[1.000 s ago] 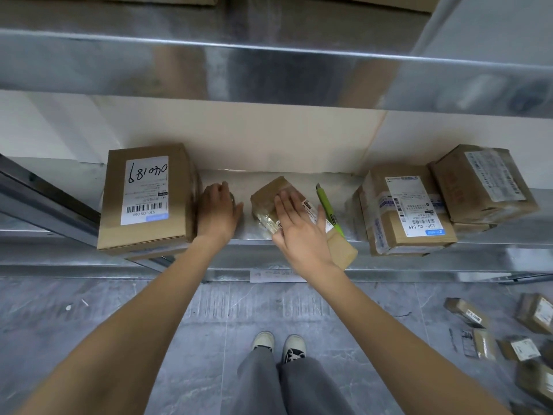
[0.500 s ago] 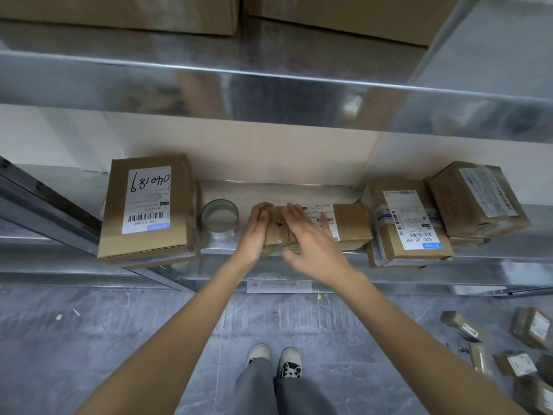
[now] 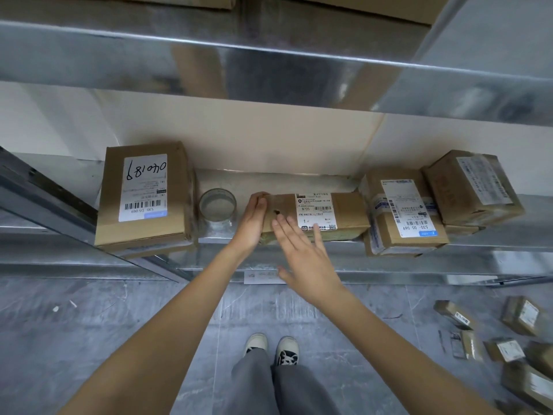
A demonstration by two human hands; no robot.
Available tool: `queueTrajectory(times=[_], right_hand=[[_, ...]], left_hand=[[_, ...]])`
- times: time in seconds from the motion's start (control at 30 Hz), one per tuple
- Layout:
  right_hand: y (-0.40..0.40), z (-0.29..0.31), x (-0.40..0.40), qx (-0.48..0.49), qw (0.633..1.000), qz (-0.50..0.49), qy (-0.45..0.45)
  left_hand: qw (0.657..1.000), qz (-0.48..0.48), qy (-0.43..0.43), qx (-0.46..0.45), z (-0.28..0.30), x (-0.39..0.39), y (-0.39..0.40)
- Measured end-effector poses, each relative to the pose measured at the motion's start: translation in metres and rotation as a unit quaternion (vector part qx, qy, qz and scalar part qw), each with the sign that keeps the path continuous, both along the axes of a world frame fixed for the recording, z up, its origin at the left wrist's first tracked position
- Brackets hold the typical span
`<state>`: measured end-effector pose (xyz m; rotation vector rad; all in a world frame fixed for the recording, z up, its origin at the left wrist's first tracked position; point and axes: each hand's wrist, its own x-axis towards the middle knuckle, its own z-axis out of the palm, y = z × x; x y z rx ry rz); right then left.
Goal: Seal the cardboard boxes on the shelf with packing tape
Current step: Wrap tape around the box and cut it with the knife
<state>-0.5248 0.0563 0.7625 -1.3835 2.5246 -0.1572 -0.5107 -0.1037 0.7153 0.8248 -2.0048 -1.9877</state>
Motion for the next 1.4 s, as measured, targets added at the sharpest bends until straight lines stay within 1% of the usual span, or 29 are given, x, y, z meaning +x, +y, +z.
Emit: queueTrajectory(times=[0.03, 0.1, 0.2, 0.3, 0.4, 0.47, 0.57, 0.63, 0.7, 0.77, 0.87, 0.97, 1.1, 1.17, 1.33, 1.4], right_hand=[[-0.001, 0.003, -0.009, -0.006, 1.000, 0.004, 0.009], [-0.003, 0.009, -0.029, -0.016, 0.999, -0.017, 0.034], [-0.004, 0.012, -0.049, 0.004, 0.998, -0.053, 0.037], [-0.005, 0.011, -0.053, 0.002, 0.998, -0.053, 0.022], [-0.010, 0.009, -0.059, -0.036, 0.997, -0.058, 0.040], [-0.015, 0.007, -0.063, -0.067, 0.993, -0.065, 0.066], [-0.025, 0.001, -0.065, -0.090, 0.989, -0.076, 0.085], [-0.030, -0.008, -0.067, -0.131, 0.982, -0.085, 0.103], [-0.036, -0.014, -0.073, -0.144, 0.981, -0.092, 0.091], [-0.044, -0.017, -0.075, -0.111, 0.989, -0.078, 0.056], [-0.050, -0.020, -0.062, -0.075, 0.994, -0.048, 0.058], [-0.041, -0.024, -0.046, -0.051, 0.997, -0.027, 0.057], [-0.021, -0.022, -0.034, -0.052, 0.994, 0.006, 0.094], [-0.012, -0.023, -0.028, -0.071, 0.992, 0.026, 0.103], [-0.002, -0.027, -0.029, -0.100, 0.988, 0.076, 0.085], [-0.002, -0.022, -0.036, -0.086, 0.989, 0.077, 0.090]], left_hand=[[1.000, -0.006, -0.008, -0.005, 0.000, -0.001, -0.003], [1.000, -0.017, -0.021, -0.014, -0.001, -0.002, -0.007], [0.999, -0.040, -0.030, -0.020, 0.003, -0.001, -0.011], [0.998, -0.046, -0.034, 0.033, 0.006, -0.004, -0.014], [0.997, -0.011, -0.045, 0.058, 0.008, 0.001, -0.013], [0.998, -0.003, -0.045, 0.035, 0.011, 0.012, -0.006], [0.998, -0.038, -0.041, -0.040, 0.011, 0.030, 0.005], [0.994, -0.050, -0.039, -0.088, 0.008, 0.032, 0.005], [0.994, -0.038, -0.030, -0.100, 0.004, 0.022, -0.001], [0.997, -0.035, -0.024, -0.072, 0.006, 0.010, -0.005], [0.999, -0.037, -0.022, -0.016, 0.007, -0.005, -0.010], [0.998, -0.050, -0.045, 0.002, 0.006, -0.014, -0.014], [0.995, -0.054, -0.073, 0.028, 0.010, -0.019, -0.015], [0.996, -0.054, -0.069, 0.035, 0.012, -0.019, -0.015], [0.996, -0.046, -0.062, 0.034, 0.013, -0.019, -0.013], [0.997, -0.041, -0.066, 0.026, 0.011, -0.019, -0.014]])
